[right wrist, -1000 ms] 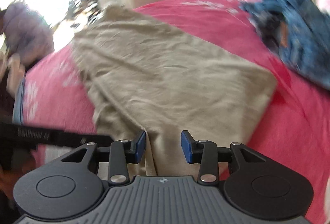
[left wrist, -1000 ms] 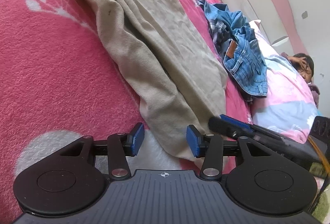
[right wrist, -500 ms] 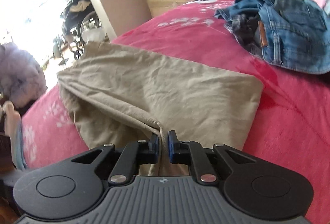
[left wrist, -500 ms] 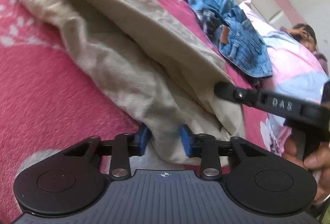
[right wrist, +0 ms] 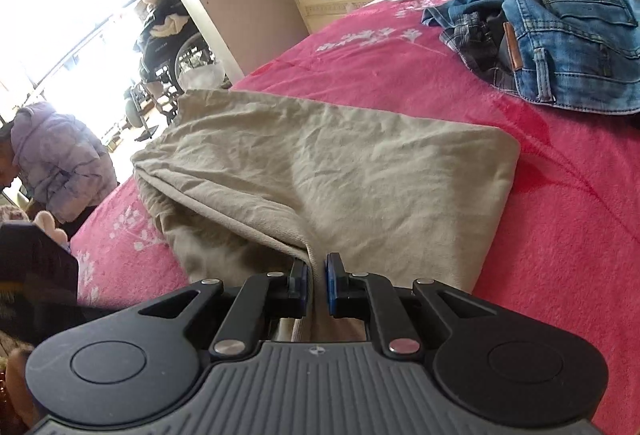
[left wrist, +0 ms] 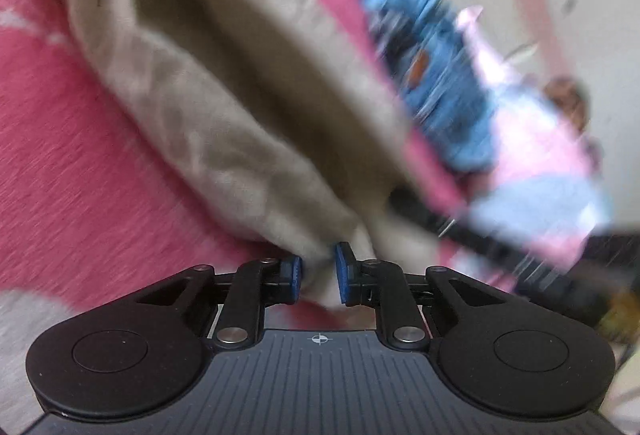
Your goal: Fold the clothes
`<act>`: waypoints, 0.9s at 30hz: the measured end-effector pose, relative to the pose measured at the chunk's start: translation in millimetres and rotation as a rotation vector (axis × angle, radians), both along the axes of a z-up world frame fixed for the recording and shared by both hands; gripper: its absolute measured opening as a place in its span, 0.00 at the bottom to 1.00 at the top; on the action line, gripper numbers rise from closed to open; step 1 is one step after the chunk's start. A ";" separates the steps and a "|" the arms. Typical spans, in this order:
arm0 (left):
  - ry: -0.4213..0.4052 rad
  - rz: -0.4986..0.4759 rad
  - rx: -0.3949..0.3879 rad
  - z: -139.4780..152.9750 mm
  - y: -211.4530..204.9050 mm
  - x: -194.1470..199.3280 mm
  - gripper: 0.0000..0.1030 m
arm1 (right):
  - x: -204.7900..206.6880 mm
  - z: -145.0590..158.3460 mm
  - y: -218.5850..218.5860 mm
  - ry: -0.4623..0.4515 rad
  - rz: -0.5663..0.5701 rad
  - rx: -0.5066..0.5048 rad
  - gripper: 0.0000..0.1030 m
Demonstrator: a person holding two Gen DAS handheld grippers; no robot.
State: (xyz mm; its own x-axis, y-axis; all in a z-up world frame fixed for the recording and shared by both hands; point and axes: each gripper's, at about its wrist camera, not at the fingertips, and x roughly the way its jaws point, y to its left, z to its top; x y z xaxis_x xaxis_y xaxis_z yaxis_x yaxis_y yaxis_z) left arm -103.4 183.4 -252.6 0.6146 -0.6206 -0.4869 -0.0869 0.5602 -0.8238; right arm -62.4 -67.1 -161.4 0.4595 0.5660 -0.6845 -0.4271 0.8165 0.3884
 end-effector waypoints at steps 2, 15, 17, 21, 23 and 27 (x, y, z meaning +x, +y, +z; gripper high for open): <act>-0.041 0.065 -0.122 -1.6 9.0 -1.2 0.09 | 0.2 2.7 -3.8 -0.005 -0.010 0.022 0.10; 0.177 0.128 -0.025 16.7 8.1 -25.8 0.47 | -1.6 -2.5 -18.0 0.016 -0.023 0.070 0.10; 0.202 0.137 -0.026 12.1 0.0 -21.1 0.47 | -2.7 -1.8 -18.5 0.015 -0.026 0.073 0.10; 0.236 0.149 0.060 0.6 -12.6 -11.0 0.29 | -3.5 0.0 -17.9 0.005 -0.019 0.067 0.10; 0.182 0.132 0.057 7.4 -12.6 -13.1 0.05 | -3.9 0.3 -17.2 -0.001 -0.009 0.059 0.10; 0.067 0.092 0.035 29.5 -7.0 -24.8 0.01 | -6.8 -1.3 -12.3 -0.013 0.032 0.030 0.10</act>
State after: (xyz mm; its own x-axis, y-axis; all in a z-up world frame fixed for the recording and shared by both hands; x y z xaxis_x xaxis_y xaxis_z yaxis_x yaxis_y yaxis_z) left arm -128.3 176.4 -223.2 0.6331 -0.5451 -0.5496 -0.1936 0.5760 -0.7942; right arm -69.3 -79.5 -162.7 0.4497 0.6010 -0.6607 -0.4583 0.7902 0.4069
